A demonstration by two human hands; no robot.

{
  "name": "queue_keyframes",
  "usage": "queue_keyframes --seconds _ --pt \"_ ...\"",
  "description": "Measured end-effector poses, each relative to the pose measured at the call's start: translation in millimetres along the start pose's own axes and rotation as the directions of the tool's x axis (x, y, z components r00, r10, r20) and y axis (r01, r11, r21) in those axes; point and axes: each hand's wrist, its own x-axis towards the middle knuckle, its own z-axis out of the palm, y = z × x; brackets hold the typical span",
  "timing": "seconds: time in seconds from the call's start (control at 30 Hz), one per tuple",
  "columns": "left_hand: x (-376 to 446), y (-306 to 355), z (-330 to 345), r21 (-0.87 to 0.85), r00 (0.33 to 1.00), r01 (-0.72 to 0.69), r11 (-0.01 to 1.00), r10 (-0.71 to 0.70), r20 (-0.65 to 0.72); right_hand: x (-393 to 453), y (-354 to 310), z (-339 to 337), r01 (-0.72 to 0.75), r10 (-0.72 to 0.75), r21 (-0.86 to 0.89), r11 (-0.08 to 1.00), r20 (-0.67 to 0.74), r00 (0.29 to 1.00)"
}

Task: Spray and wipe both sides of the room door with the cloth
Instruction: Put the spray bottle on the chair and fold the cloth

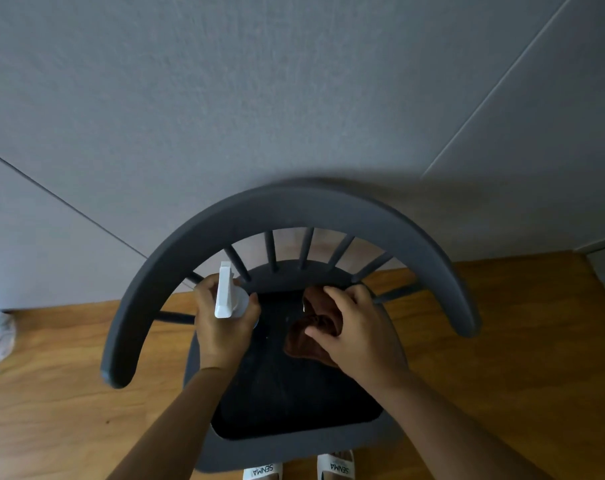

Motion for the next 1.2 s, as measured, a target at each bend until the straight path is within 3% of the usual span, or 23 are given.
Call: queue_keyframes --seconds 0.3,0.5,0.57,0.63,0.7,0.77,0.8,0.9,1.03,1.2 --pt "14.8 -21.6 0.8 -0.012 1.000 0.005 1.000 -0.005 -0.010 15.3 5.4 28.9 0.045 -0.043 0.036 0.998 -0.043 0.998" --pt "5.7 -25.2 -9.1 0.080 0.999 -0.054 0.995 0.053 0.009 17.4 6.4 32.2 0.074 -0.066 0.079 0.994 -0.103 0.992" --pt "-9.2 -29.0 -12.2 0.079 0.998 -0.030 0.996 0.034 -0.049 17.3 7.2 29.3 0.091 -0.078 0.107 0.990 -0.119 0.990" --pt "-35.2 -32.7 -13.5 0.098 0.973 -0.097 0.990 0.115 -0.198 15.6 9.2 25.8 0.115 -0.096 0.138 0.984 -0.136 0.986" --pt "-62.2 -32.9 -13.0 0.123 0.947 -0.180 0.976 0.205 -0.247 12.4 11.7 22.6 0.133 -0.111 0.161 0.978 -0.134 0.985" --pt "-75.4 -17.6 -10.1 0.067 0.986 -0.112 0.991 0.119 -0.118 9.5 13.8 20.1 0.114 -0.097 0.208 0.971 -0.088 0.991" --pt "-76.8 -4.2 -6.7 0.039 0.999 -0.050 0.998 0.050 0.009 8.0 14.7 18.9 0.103 -0.091 0.243 0.965 -0.059 0.994" --pt "-72.0 39.0 11.4 0.008 0.924 0.075 0.997 -0.073 0.376 3.8 16.4 16.3 0.153 -0.143 0.292 0.944 -0.056 0.988" --pt "-55.0 53.1 35.1 0.050 0.869 0.285 0.957 -0.280 0.408 -2.5 16.8 11.3 0.213 -0.205 0.189 0.959 -0.062 0.977" --pt "-48.2 49.3 37.6 -0.005 0.852 0.309 0.951 -0.275 0.446 -6.3 22.8 7.0 0.203 -0.210 0.263 0.943 0.001 0.978"
